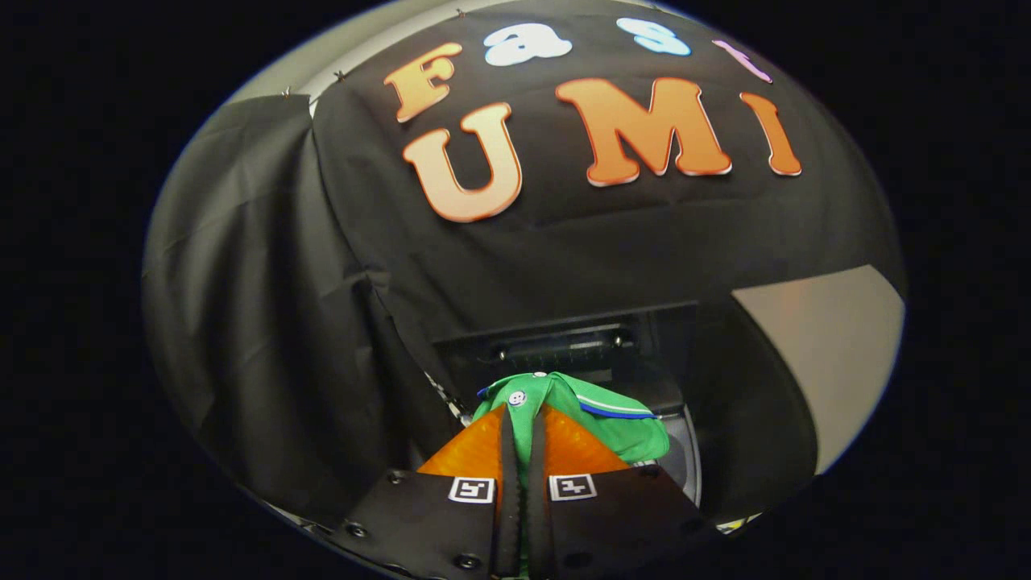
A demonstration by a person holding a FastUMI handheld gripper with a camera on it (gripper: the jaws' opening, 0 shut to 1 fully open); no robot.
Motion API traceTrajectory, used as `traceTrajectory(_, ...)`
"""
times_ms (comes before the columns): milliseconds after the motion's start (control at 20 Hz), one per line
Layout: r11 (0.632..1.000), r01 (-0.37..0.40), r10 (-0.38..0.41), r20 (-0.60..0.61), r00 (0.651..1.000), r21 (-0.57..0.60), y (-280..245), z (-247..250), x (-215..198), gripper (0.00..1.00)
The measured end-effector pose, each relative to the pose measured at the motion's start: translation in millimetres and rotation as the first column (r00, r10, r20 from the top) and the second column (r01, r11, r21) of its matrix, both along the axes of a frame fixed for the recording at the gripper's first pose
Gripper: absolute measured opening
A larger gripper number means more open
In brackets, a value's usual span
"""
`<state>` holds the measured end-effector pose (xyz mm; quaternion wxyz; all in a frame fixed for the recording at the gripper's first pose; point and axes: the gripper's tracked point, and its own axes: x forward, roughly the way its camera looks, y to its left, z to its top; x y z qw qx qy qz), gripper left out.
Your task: Put the clothes into the washing machine and then close the washing machine lid.
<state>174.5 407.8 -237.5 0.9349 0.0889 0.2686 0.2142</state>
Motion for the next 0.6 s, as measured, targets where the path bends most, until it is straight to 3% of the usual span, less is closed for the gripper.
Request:
traceTrajectory(250, 0.998, 0.052, -0.058, -0.185, 0.981, -0.035, 21, -116, 34, 0.12)
traceTrajectory(450, 0.992, 0.105, -0.119, -0.303, 0.945, -0.064, 23, -187, 53, 0.11)
traceTrajectory(600, 0.989, 0.087, -0.127, -0.391, 0.912, -0.117, 21, -235, 58, 0.11)
